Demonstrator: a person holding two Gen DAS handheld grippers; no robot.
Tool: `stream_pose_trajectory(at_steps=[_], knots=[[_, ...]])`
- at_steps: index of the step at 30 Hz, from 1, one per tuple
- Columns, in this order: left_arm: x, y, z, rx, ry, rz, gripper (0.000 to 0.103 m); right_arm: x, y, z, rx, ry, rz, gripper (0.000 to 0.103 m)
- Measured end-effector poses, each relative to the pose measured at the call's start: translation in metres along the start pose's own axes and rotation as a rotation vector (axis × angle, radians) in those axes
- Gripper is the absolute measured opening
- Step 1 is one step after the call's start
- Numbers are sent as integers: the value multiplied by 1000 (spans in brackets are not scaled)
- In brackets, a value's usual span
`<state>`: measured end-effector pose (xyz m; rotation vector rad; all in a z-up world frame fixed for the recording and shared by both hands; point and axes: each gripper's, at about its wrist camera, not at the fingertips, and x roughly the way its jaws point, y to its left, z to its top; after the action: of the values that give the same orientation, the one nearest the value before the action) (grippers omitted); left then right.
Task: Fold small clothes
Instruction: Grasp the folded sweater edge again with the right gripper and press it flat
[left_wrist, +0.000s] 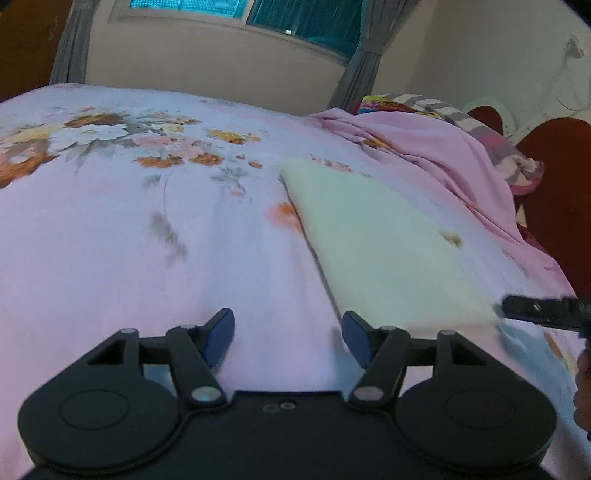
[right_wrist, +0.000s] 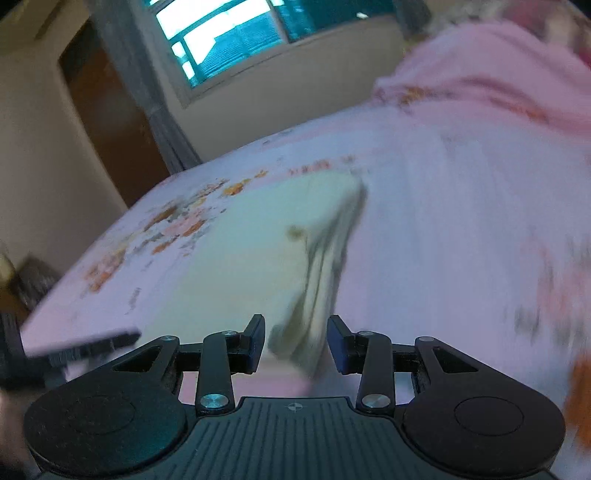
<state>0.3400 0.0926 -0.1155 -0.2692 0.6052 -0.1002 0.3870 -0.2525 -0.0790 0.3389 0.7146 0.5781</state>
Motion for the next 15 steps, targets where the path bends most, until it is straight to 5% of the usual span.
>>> stream_pose_trajectory(at_steps=[12, 14, 15], knots=[[15, -27, -11, 40, 21, 22, 65, 21, -10, -3, 338, -9, 131, 38], [14, -26, -13, 36, 16, 17, 65, 25, -12, -3, 347, -15, 92, 8], [13, -25, -13, 33, 15, 15, 65, 28, -12, -2, 352, -2, 88, 6]])
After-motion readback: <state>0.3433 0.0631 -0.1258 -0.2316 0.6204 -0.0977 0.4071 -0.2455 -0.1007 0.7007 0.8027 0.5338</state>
